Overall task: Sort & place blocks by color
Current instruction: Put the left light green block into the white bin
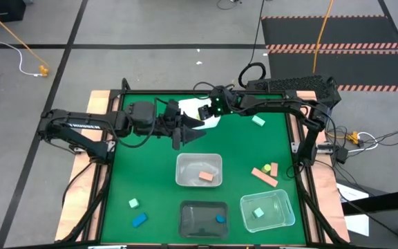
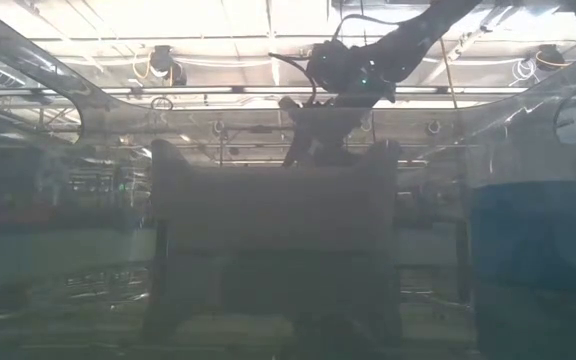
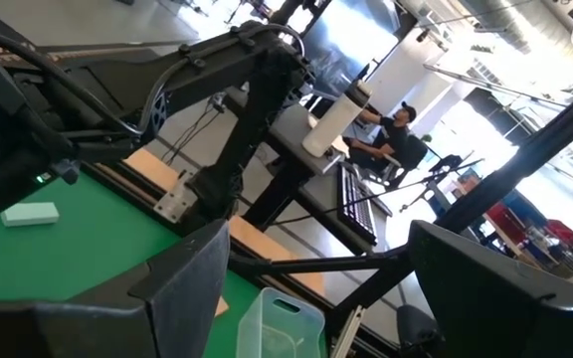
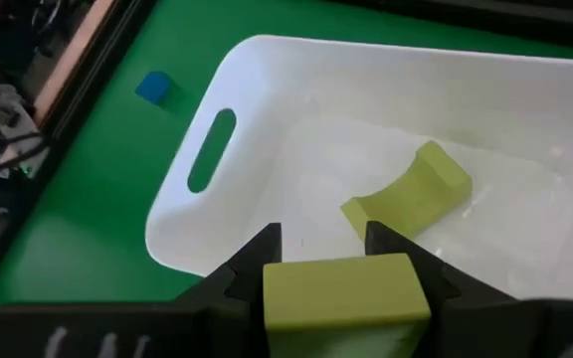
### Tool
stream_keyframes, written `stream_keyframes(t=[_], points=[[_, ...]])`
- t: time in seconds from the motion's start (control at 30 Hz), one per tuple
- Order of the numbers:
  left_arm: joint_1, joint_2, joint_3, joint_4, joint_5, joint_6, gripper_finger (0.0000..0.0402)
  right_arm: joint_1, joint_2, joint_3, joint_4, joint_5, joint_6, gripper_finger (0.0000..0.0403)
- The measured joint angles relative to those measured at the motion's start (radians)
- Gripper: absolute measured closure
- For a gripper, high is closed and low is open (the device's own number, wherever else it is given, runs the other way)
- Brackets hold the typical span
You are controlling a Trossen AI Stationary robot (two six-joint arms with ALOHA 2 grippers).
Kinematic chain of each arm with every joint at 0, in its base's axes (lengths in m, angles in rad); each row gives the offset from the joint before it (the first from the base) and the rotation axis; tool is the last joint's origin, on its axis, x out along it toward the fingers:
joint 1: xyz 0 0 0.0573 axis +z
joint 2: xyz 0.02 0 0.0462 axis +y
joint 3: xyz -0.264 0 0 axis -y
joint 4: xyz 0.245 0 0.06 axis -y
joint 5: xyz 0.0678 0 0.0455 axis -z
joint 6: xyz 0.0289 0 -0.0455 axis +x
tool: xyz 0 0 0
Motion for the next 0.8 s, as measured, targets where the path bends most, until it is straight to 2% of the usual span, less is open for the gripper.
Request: stream_keyframes(t=[0.23, 0.6, 0.8], points=[[0.000, 0.000, 0.000, 0.000, 0.000, 0.002, 0.0094, 0.008, 0.000, 0.000, -0.040, 0.053, -0.036, 0.0289], [0.000, 0.000, 0.000, 0.000, 0.000, 0.013, 0.0094, 0.011, 0.017, -0.002, -0.063, 0.053, -0.058, 0.0289], [0.000, 0.000, 0.000, 0.000, 0.000, 0.019, 0.0094, 0.013, 0.040, -0.002, -0.045, 0.051, -0.058, 0.0274]])
